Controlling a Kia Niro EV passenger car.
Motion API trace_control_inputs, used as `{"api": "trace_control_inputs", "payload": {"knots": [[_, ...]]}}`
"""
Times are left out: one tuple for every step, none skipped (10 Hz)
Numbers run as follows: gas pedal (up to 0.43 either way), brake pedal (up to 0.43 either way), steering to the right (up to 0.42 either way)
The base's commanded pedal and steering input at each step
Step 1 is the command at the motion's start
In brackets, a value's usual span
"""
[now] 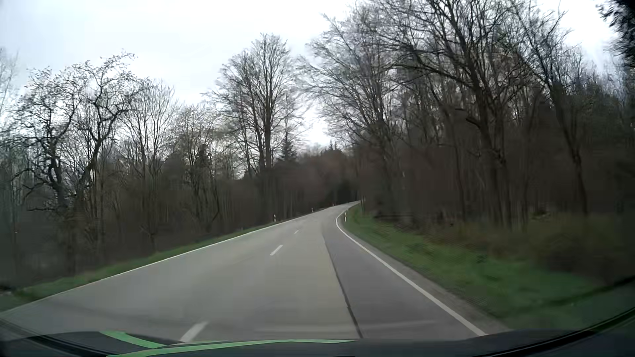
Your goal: Follow the waypoints while adhering to traffic rules and regulations
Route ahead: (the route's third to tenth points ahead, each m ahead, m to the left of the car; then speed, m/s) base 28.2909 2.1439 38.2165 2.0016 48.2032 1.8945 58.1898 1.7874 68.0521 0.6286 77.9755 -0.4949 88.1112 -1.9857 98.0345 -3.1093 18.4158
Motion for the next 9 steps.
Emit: {"api": "trace_control_inputs", "payload": {"knots": [[0.177, 0.000, 0.002], [0.177, 0.000, 0.002], [0.169, 0.000, 0.001], [0.169, 0.000, 0.001], [0.157, 0.000, 0.001], [0.157, 0.000, 0.001], [0.150, 0.000, 0.001], [0.150, 0.000, 0.001], [0.150, 0.000, 0.001]]}}
